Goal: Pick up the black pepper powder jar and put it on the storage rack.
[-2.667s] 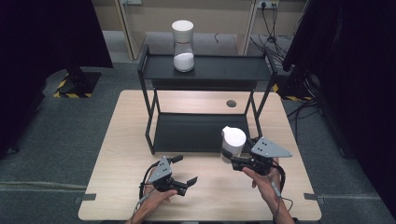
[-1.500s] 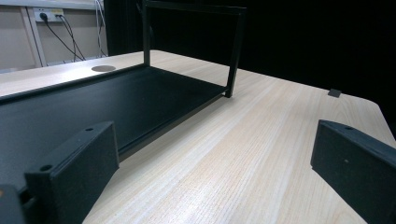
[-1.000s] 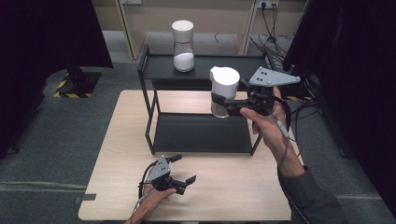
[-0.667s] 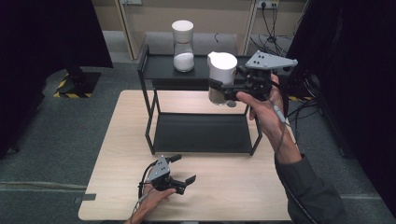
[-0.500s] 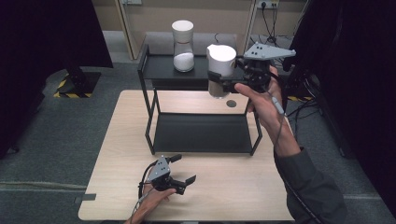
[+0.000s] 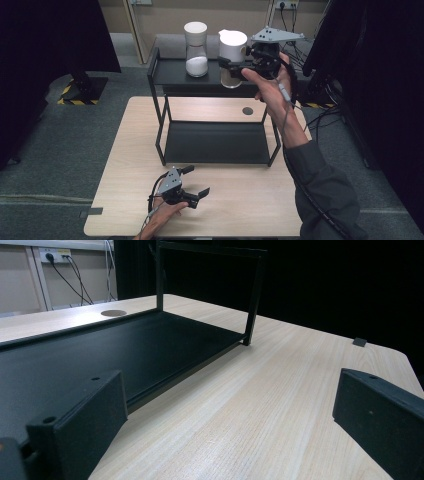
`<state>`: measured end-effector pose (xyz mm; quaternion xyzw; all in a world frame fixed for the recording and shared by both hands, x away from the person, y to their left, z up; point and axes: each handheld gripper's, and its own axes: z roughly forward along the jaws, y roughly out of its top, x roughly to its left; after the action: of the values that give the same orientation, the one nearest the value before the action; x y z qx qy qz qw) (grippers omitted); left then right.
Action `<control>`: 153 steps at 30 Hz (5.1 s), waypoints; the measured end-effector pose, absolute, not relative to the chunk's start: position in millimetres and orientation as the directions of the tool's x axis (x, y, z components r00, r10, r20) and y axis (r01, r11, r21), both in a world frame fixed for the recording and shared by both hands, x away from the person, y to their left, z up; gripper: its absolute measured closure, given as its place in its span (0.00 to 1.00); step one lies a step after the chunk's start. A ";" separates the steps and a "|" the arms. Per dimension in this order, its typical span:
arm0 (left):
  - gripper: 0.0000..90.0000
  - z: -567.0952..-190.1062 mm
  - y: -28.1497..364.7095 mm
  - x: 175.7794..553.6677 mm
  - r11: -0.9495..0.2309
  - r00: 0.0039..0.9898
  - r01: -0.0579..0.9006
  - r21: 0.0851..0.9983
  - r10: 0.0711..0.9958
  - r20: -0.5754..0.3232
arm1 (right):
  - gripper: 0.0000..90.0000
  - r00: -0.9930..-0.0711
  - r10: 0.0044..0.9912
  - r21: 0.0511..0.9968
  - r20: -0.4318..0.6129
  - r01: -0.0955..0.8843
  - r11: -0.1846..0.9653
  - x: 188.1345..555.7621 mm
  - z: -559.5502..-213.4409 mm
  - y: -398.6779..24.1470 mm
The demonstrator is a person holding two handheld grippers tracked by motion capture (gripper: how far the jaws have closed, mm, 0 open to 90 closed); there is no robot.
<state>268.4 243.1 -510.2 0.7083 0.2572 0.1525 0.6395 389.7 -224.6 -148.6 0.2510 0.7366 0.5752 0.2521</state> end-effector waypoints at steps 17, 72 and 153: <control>0.00 -510.8 243.1 268.2 -0.045 0.822 0.169 0.985 0.558 -0.115 | 0.34 -0.655 0.754 0.977 -0.052 0.124 0.176 418.9 -159.9 -208.0; 0.00 -510.7 243.3 268.3 -0.048 0.823 0.171 0.984 0.556 -0.116 | 0.01 -0.636 0.771 0.980 -0.013 0.145 0.136 388.7 -171.3 -217.0; 0.00 -511.6 243.9 267.2 -0.040 0.814 0.164 0.986 0.570 -0.112 | 0.00 -0.714 0.700 0.988 0.025 0.124 0.090 251.0 -438.7 -293.8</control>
<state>267.2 243.9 -511.6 0.7037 0.2610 0.1583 0.6416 251.0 -293.8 -438.7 0.2946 0.6991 0.6067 0.2375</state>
